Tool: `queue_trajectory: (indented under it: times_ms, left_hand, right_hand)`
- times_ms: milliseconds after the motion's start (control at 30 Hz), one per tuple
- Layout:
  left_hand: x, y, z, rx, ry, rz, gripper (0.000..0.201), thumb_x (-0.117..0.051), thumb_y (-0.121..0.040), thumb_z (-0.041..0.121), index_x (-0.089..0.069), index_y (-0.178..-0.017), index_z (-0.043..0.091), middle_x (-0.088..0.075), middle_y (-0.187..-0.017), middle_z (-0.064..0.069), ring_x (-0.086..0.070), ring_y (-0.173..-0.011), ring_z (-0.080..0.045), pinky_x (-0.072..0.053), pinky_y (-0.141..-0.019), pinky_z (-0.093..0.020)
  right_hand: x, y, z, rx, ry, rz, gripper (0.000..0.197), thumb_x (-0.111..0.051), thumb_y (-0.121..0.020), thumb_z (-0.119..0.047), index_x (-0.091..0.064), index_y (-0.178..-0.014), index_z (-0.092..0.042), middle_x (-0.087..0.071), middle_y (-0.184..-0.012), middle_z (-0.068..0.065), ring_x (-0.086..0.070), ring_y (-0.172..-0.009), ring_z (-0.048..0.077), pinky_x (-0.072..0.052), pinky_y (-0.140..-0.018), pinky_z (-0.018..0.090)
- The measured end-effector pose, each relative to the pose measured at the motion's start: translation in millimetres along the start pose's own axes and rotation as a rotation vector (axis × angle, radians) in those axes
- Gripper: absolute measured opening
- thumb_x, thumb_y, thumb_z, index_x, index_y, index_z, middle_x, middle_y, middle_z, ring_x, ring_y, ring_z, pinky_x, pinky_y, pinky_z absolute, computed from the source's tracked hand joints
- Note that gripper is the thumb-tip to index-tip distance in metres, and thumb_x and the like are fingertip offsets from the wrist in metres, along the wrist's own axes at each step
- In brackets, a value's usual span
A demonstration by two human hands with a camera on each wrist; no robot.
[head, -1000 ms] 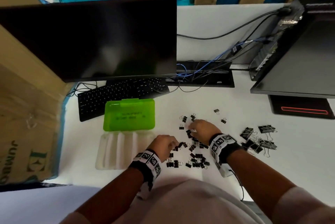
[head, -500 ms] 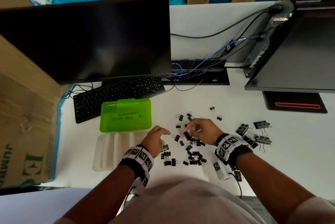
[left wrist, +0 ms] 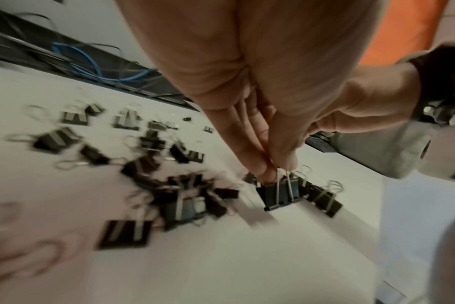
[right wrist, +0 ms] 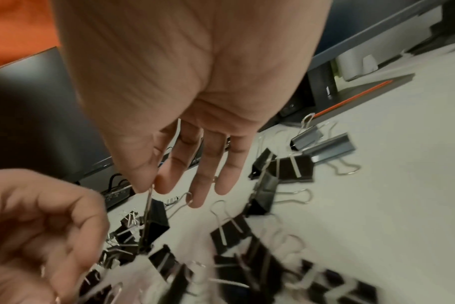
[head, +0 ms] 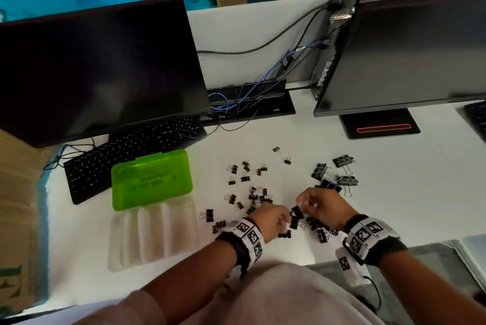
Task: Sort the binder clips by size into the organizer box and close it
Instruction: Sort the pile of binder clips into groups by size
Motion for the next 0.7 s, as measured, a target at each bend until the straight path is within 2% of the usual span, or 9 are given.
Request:
queue_trajectory:
  times_ms: [100,167,233,300,400,500,600,700]
  left_hand:
    - [-17.4,-8.9,14.5,-0.043,-0.057,-0.036,0.017,-0.057,-0.083,-0.002,-0.065,-0.095,0.008,-0.069,-0.092,-0.013,-0.065,-0.080,-0.019,-0.048,-0.068,-0.013]
    - [-25.5,-13.4,22.0,-0.078,-0.090,-0.029,0.015,-0.058,-0.083,0.001,-0.065,-0.093,0.010,-0.069,-0.095,-0.010,-0.064,-0.082,-0.018,-0.050,-0.072,-0.016]
    - [-31.5,-16.3,26.6,-0.115,-0.133,-0.022,0.012,-0.059,-0.083,0.004,-0.065,-0.091,0.011,-0.066,-0.099,-0.008,-0.063,-0.088,-0.020,-0.051,-0.079,-0.024]
    - [-34.9,-19.5,26.9,-0.136,-0.172,-0.013,0.010,-0.058,-0.084,0.004,-0.063,-0.090,0.010,-0.062,-0.102,-0.009,-0.061,-0.090,-0.023,-0.048,-0.080,-0.026]
    - [-34.5,-20.8,25.4,-0.145,-0.173,0.013,0.008,-0.062,-0.084,0.008,-0.061,-0.092,0.011,-0.057,-0.103,-0.007,-0.058,-0.091,-0.023,-0.045,-0.080,-0.026]
    - [-20.0,-17.6,15.1,-0.138,-0.197,0.115,0.010,-0.059,-0.087,0.010,-0.059,-0.096,0.013,-0.053,-0.105,-0.003,-0.054,-0.096,-0.020,-0.047,-0.086,-0.033]
    - [2.1,-9.4,-8.5,-0.044,-0.371,0.224,0.025,-0.064,-0.084,0.023,-0.055,-0.107,0.022,-0.051,-0.116,0.003,-0.045,-0.110,-0.017,-0.042,-0.094,-0.037]
    - [13.4,3.2,-28.4,0.104,-0.505,0.119,0.041,-0.069,-0.077,0.039,-0.053,-0.113,0.027,-0.047,-0.123,0.005,-0.040,-0.116,-0.018,-0.040,-0.097,-0.039]
  right_hand:
    - [3.3,26.4,8.3,-0.016,0.026,-0.023,0.018,-0.064,-0.084,-0.013,-0.065,-0.089,-0.031,-0.066,-0.081,-0.012,-0.057,-0.075,-0.007,-0.042,-0.064,0.004]
    - [1.4,41.1,14.6,-0.027,0.058,-0.047,0.018,-0.061,-0.084,-0.015,-0.065,-0.090,-0.032,-0.067,-0.082,-0.012,-0.060,-0.074,-0.002,-0.045,-0.065,0.008]
    - [-2.5,50.5,21.7,-0.026,0.102,-0.087,0.018,-0.059,-0.085,-0.018,-0.065,-0.094,-0.033,-0.069,-0.086,-0.011,-0.063,-0.076,0.005,-0.051,-0.070,0.017]
    - [-7.0,53.8,26.9,-0.010,0.159,-0.106,0.019,-0.057,-0.087,-0.019,-0.065,-0.099,-0.031,-0.069,-0.092,-0.012,-0.063,-0.079,0.006,-0.051,-0.074,0.022]
    - [-11.2,50.1,29.6,0.004,0.164,-0.076,0.016,-0.059,-0.087,-0.020,-0.065,-0.100,-0.028,-0.067,-0.097,-0.010,-0.062,-0.081,0.007,-0.051,-0.077,0.024]
    - [-10.7,40.9,27.8,0.049,0.224,-0.048,0.011,-0.063,-0.086,-0.025,-0.066,-0.097,-0.027,-0.065,-0.100,-0.010,-0.055,-0.085,0.005,-0.048,-0.078,0.022]
    - [-7.8,28.2,23.4,0.147,0.272,0.046,0.009,-0.062,-0.085,-0.020,-0.068,-0.090,-0.025,-0.067,-0.095,-0.007,-0.058,-0.090,0.012,-0.047,-0.079,0.024]
    - [-11.1,12.8,16.8,0.203,0.294,0.052,0.013,-0.057,-0.088,-0.018,-0.068,-0.090,-0.025,-0.068,-0.092,-0.006,-0.058,-0.090,0.015,-0.050,-0.081,0.031]
Point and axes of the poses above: each hand's wrist, its own y-axis away from the middle knuckle, its own x-axis out of the back of the hand, z = x × y, the point moved 1 cm from there along -y, towards the middle knuckle
